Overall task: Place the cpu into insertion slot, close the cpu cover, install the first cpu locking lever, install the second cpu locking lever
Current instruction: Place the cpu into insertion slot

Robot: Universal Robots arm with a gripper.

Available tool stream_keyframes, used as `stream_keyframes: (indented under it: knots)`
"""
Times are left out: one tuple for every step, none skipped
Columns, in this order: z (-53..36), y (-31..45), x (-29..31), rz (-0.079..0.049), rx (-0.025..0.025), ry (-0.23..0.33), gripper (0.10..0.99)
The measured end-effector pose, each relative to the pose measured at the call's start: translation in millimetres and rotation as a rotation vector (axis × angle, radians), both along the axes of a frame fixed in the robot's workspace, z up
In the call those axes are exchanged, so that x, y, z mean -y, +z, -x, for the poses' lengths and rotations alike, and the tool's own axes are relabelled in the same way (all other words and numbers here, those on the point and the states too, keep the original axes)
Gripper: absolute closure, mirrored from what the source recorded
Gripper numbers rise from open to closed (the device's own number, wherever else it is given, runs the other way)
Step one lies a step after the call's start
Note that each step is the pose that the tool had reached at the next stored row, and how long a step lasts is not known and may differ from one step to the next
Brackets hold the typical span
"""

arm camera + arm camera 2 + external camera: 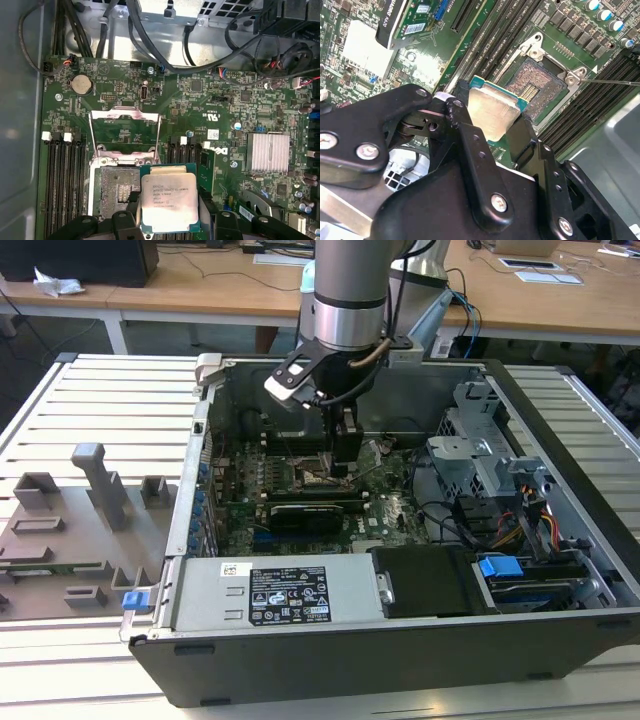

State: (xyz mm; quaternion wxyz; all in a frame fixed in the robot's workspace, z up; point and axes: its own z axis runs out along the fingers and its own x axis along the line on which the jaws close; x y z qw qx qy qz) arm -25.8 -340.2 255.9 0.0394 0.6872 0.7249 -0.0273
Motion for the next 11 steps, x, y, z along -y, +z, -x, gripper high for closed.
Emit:
stream_keyframes:
  knots:
    - [0.0, 0.0, 0.0, 0.000, 0.0001, -0.004, 0.541]
    - [0.0, 0.0, 0.0, 0.001, 0.0000, -0.005, 0.541]
    - [0.0, 0.0, 0.0, 0.001, 0.0000, -0.005, 0.541]
    - [0.0, 0.0, 0.0, 0.000, 0.0000, -0.005, 0.541]
    - [0.0, 0.0, 0.0, 0.001, 0.0000, -0.005, 0.541]
    - [-0.1, 0.0, -0.3, 0.001, 0.0000, -0.005, 0.541]
    - [0.0, -0.1, -1.5, 0.000, 0.0001, -0.006, 0.541]
    - [0.0, 0.0, -2.9, 0.000, 0.0000, -0.005, 0.541]
    - [0.0, 0.0, -3.8, 0.000, 0.0000, -0.005, 0.541]
    - [0.0, 0.0, -4.3, 0.001, 0.0000, -0.006, 0.541]
    - [0.0, 0.0, -5.1, 0.001, 0.0000, -0.005, 0.541]
